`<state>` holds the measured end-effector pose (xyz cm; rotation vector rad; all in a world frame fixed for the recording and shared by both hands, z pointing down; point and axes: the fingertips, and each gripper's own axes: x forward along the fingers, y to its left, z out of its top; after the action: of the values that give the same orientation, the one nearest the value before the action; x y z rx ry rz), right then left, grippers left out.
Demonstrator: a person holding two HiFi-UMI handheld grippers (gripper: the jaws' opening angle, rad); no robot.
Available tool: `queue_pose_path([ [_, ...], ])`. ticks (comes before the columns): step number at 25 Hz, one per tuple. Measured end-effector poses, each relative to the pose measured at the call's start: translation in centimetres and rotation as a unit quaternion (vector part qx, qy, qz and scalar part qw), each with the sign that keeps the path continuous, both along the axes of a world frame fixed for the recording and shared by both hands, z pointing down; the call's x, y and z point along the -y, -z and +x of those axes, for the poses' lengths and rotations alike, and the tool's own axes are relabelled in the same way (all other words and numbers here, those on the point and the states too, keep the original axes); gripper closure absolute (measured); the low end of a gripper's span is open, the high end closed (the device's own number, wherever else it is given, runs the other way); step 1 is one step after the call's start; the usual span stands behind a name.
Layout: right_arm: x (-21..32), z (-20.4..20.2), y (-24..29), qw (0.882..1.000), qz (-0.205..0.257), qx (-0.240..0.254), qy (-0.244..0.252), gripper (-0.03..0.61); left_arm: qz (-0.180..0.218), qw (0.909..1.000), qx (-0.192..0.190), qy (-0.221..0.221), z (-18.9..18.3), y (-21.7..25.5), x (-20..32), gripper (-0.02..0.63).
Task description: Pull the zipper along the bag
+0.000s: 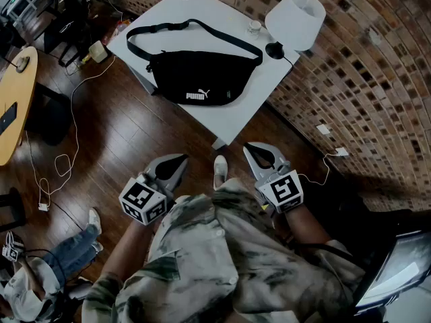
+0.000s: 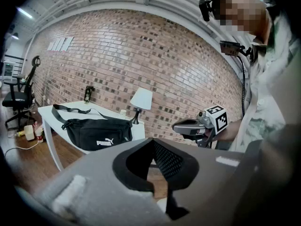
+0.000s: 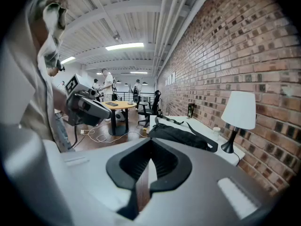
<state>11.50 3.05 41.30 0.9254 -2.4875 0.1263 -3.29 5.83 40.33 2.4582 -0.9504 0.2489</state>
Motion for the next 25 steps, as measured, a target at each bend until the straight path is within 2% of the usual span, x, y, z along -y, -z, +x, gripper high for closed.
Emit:
queue_pose_path([
  [5, 10.6, 2.6, -2.5, 0.999, 0.014, -0.025, 0.040, 0.572, 0.024, 0.9993, 0.026, 0.008, 4.2, -1.9, 10.4, 0.612],
  [8, 15.3, 2.9, -4.7, 0.999, 0.004, -0.022, 0.043, 0.572, 0.013, 0.9987, 0.048, 0.009, 6.1, -3.8, 14.5, 0.611],
  [12, 20.1, 2.1, -8.0, 0.999, -0.028, -0.015, 0.038, 0.572, -0.003, 0.9964, 0.084, 0.000, 7.7, -6.9, 18.7, 0.607],
  [16, 24.4, 0.8, -10.6, 0.998, -0.045, -0.028, 0.034, 0.571, -0.017, 0.9918, 0.122, -0.034, 9.5, -10.6, 22.4, 0.553],
  [21, 28.4, -0.2, -13.7, 0.996, -0.070, -0.045, 0.022, 0.572, -0.035, 0.9821, 0.175, -0.059, 11.1, -14.4, 26.2, 0.528],
  [25, 30.1, -0.5, -16.1, 0.993, -0.098, -0.059, 0.019, 0.572, -0.065, 0.9728, 0.211, -0.070, 12.2, -17.9, 27.3, 0.518],
])
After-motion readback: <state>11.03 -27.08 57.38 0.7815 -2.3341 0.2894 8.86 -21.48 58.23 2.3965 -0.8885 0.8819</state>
